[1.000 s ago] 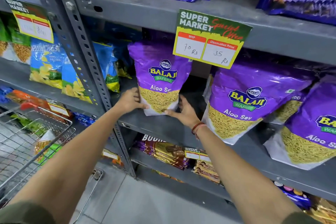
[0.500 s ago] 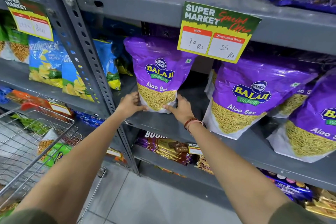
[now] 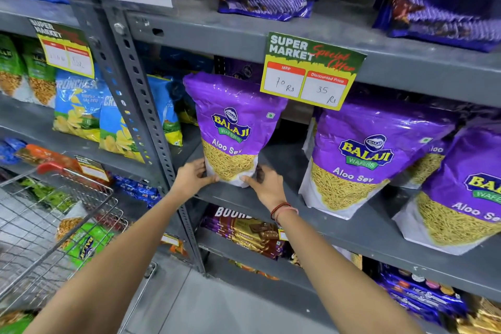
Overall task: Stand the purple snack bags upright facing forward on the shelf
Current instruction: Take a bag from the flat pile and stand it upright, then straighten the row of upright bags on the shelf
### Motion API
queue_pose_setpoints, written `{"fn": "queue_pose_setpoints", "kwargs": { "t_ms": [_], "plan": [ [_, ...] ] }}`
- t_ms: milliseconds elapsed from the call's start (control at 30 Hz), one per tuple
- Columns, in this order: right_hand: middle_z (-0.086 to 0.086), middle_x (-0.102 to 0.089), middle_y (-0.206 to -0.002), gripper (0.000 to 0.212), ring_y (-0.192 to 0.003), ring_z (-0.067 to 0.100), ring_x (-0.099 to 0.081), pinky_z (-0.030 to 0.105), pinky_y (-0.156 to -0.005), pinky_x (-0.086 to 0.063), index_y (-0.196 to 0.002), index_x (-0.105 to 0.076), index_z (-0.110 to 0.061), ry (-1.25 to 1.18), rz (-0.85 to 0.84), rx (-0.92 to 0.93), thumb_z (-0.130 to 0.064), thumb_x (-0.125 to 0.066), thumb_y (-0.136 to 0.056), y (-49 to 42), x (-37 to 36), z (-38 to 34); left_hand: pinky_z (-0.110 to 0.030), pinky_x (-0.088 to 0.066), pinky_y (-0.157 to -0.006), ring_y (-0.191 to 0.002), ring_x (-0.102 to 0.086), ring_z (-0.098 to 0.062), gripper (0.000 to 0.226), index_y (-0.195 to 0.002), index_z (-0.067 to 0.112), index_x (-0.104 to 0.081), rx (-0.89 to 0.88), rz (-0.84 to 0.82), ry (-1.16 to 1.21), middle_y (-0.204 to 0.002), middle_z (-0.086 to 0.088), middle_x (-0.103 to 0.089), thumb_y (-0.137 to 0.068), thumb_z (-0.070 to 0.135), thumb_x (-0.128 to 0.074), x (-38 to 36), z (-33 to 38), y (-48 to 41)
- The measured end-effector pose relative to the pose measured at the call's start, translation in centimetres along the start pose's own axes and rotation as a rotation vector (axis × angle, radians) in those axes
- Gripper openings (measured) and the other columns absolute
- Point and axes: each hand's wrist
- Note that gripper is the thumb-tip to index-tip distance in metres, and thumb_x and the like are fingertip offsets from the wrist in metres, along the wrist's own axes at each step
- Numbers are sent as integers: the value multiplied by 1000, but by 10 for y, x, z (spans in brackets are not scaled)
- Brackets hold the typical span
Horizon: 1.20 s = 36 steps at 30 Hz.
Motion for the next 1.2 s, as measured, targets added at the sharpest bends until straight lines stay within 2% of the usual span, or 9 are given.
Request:
{"fn": "queue_pose_setpoints", "kwargs": {
  "t_ms": [133, 267, 367, 600, 700, 867, 1033, 1100, 1200],
  "plan": [
    [18, -66, -72, 38, -70, 29, -60, 31, -64, -45, -79, -54, 1, -28, 11, 4, -31, -75, -78, 9, -2, 4, -34, -40, -107, -116, -56, -19, 65, -128, 2, -51, -14, 42, 13, -126, -12, -61, -70, 8, -78, -2, 3, 5],
    [6, -67, -78, 20, -78, 23, -61, 24, -69, -41, -91, -55, -10, -22, 17, 37, -26, -67, -86, 29, -14, 3, -30, -40, -104, -113, -53, -12, 62, -127, 0, -51, -49, 101, 21, -123, -6, -60, -71, 9, -77, -9, 5, 13],
    [15, -69, -111, 42, -104, 30, -62, 24, -82, -43, -126, -50, -7, -25, -10, 34, -20, -63, -89, 38, -23, -1, -30, -40, -105, -112, -52, -10, 61, -126, 1, -52, -76, 107, 1, -122, -8, -61, -71, 11, -77, -12, 5, 13],
    [15, -62, -125, 49, -121, 34, -54, 32, -97, -41, -129, -48, -5, 55, -121, 14, -21, -66, -86, 32, -10, -2, -27, -37, -99, -122, -53, -26, 63, -128, 2, -51, -34, 92, -77, -129, -15, -59, -72, 12, -78, -8, 7, 9],
    [16, -52, -140, 63, -131, 30, -46, 36, -109, -36, -138, -41, -4, 46, -71, 13, -25, -68, -85, 40, 5, 4, -35, -42, -98, -119, -53, -30, 69, -127, 4, -49, 9, 257, -97, -127, -18, -58, -68, 21, -81, -26, 2, 21],
    [14, -71, -99, 30, -96, 29, -66, 36, -85, -50, -100, -67, -5, -93, 348, -94, -28, -73, -81, 71, 50, 32, -42, -36, -93, -108, -45, -39, 53, -113, -3, -48, -119, 590, -178, -110, -23, -47, -75, 23, -74, -94, 16, 59],
    [9, -60, -77, 31, -80, 31, -60, 35, -70, -46, -75, -55, -11, -117, 682, -244, -32, -78, -73, 99, 105, 61, -36, -42, -96, -108, -51, -23, 56, -120, 7, -53, -281, 164, -108, -115, -12, -53, -75, 33, -74, -151, 50, 55],
    [12, -58, -90, 47, -86, 29, -58, 46, -79, -50, -91, -55, -12, -149, 714, -239, -38, -84, -64, 99, 123, 72, -33, -41, -100, -118, -50, -22, 73, -131, 8, -46, -255, 0, -63, -128, -11, -50, -70, 33, -78, -168, 64, 45],
    [14, -50, -125, 86, -117, 26, -48, 34, -97, -42, -132, -43, -5, -157, 574, -209, -33, -87, -63, 94, 140, 78, -34, -35, -107, -132, -41, -20, 92, -141, 9, -32, -163, -150, -9, -144, -6, -42, -66, 31, -82, -182, 82, 29]
  ]
}}
Point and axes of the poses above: each hand's wrist, its own y-axis away from the middle knuckle, its own x-axis out of the back of the hand, z = x × y
